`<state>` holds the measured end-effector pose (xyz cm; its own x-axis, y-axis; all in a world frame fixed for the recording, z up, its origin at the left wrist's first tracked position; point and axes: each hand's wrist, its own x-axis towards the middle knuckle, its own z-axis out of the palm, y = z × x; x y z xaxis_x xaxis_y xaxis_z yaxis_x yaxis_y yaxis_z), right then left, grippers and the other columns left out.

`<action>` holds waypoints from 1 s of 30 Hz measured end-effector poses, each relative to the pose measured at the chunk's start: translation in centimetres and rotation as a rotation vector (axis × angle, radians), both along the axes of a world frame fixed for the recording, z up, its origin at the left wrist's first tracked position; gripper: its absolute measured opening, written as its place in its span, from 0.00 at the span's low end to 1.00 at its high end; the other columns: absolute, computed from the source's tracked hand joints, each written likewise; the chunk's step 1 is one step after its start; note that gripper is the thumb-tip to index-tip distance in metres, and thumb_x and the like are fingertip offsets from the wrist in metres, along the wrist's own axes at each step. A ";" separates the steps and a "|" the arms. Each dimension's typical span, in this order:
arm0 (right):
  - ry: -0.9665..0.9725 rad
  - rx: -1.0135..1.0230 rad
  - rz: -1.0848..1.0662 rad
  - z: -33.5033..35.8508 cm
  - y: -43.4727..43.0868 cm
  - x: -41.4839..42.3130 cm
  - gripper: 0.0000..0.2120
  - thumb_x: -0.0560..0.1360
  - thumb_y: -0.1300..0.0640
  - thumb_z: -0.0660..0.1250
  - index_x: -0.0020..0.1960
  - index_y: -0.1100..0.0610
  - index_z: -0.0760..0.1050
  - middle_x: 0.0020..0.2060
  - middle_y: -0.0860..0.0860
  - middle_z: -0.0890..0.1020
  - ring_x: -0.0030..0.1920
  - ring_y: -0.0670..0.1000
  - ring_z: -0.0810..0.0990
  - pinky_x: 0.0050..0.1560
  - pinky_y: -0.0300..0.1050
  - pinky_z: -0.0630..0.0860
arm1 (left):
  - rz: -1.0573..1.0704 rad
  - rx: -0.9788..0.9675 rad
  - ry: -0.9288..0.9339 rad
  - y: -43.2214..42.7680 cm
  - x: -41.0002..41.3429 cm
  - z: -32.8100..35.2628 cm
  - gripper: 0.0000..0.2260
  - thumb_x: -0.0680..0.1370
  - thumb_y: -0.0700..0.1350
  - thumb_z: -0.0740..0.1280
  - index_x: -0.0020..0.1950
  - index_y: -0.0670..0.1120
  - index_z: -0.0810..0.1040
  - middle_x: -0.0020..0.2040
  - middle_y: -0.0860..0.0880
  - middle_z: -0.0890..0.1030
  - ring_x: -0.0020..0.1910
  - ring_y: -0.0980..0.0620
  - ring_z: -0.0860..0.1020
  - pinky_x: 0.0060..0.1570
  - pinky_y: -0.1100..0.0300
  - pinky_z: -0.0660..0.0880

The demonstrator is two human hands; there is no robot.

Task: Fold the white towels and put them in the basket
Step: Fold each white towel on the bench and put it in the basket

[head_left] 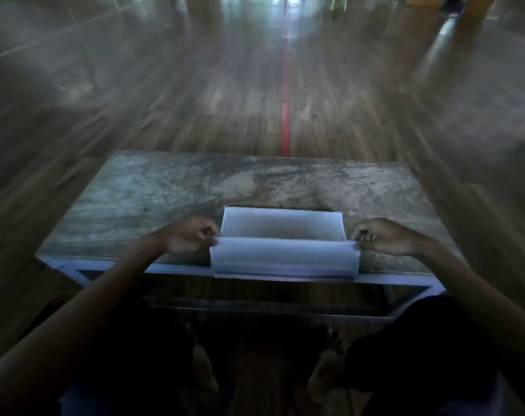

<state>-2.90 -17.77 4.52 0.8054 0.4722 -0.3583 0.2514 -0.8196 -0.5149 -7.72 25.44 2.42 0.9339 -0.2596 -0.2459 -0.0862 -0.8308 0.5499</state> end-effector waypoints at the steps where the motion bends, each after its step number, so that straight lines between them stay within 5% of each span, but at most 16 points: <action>1: -0.026 0.009 -0.013 -0.2 0.0 0.6 0.03 0.75 0.60 0.69 0.47 0.54 0.79 0.41 0.46 0.80 0.40 0.44 0.78 0.39 0.31 0.72 | 0.017 -0.024 -0.026 -0.5 0.6 0.1 0.04 0.76 0.44 0.68 0.50 0.50 0.79 0.48 0.49 0.82 0.46 0.54 0.79 0.50 0.58 0.75; 4: -0.014 0.084 -0.081 -0.4 0.4 2.1 0.04 0.76 0.60 0.67 0.46 0.52 0.78 0.43 0.49 0.81 0.43 0.48 0.80 0.44 0.41 0.74 | 0.072 -0.064 -0.152 -1.5 2.4 0.2 0.06 0.78 0.39 0.66 0.53 0.44 0.79 0.48 0.48 0.80 0.46 0.53 0.78 0.43 0.66 0.71; 8: -0.022 0.082 -0.153 -0.7 1.1 4.2 0.06 0.78 0.60 0.64 0.45 0.51 0.77 0.42 0.45 0.79 0.44 0.43 0.77 0.45 0.39 0.70 | 0.128 0.023 -0.191 -2.5 4.8 -0.7 0.10 0.79 0.40 0.63 0.58 0.43 0.78 0.56 0.46 0.80 0.56 0.48 0.77 0.48 0.61 0.69; 13: -0.067 0.040 -0.205 -2.1 1.7 6.9 0.08 0.77 0.60 0.65 0.40 0.52 0.76 0.39 0.48 0.79 0.40 0.47 0.77 0.42 0.42 0.69 | 0.199 0.123 -0.181 -2.5 7.8 -2.1 0.10 0.77 0.43 0.62 0.54 0.48 0.81 0.53 0.47 0.82 0.50 0.47 0.79 0.45 0.59 0.71; 17: -0.103 0.021 -0.197 -3.7 2.4 8.2 0.07 0.77 0.61 0.64 0.48 0.62 0.80 0.45 0.58 0.81 0.47 0.57 0.79 0.45 0.46 0.71 | 0.208 0.182 -0.172 -2.1 9.5 -3.6 0.10 0.78 0.44 0.62 0.54 0.49 0.81 0.52 0.48 0.83 0.50 0.47 0.79 0.46 0.58 0.71; 23: -0.153 -0.011 -0.184 -6.0 3.0 9.7 0.09 0.77 0.61 0.64 0.53 0.65 0.79 0.49 0.60 0.81 0.50 0.58 0.79 0.48 0.47 0.72 | 0.206 0.221 -0.158 -2.4 10.5 -5.3 0.12 0.77 0.43 0.63 0.59 0.50 0.80 0.57 0.46 0.82 0.57 0.44 0.78 0.56 0.51 0.74; 27: -0.213 -0.077 -0.185 -6.7 3.0 10.2 0.15 0.76 0.65 0.64 0.62 0.68 0.74 0.58 0.64 0.78 0.56 0.61 0.77 0.49 0.41 0.68 | 0.172 0.235 -0.136 -2.6 10.9 -5.9 0.15 0.78 0.43 0.63 0.64 0.48 0.77 0.61 0.42 0.79 0.59 0.42 0.76 0.59 0.49 0.73; 30: -0.209 -0.139 -0.180 -7.4 2.7 10.3 0.15 0.76 0.65 0.62 0.60 0.72 0.75 0.51 0.67 0.80 0.50 0.64 0.78 0.42 0.40 0.65 | 0.156 0.242 -0.112 -2.8 11.0 -5.9 0.15 0.78 0.42 0.63 0.66 0.45 0.75 0.63 0.40 0.77 0.61 0.41 0.75 0.61 0.49 0.71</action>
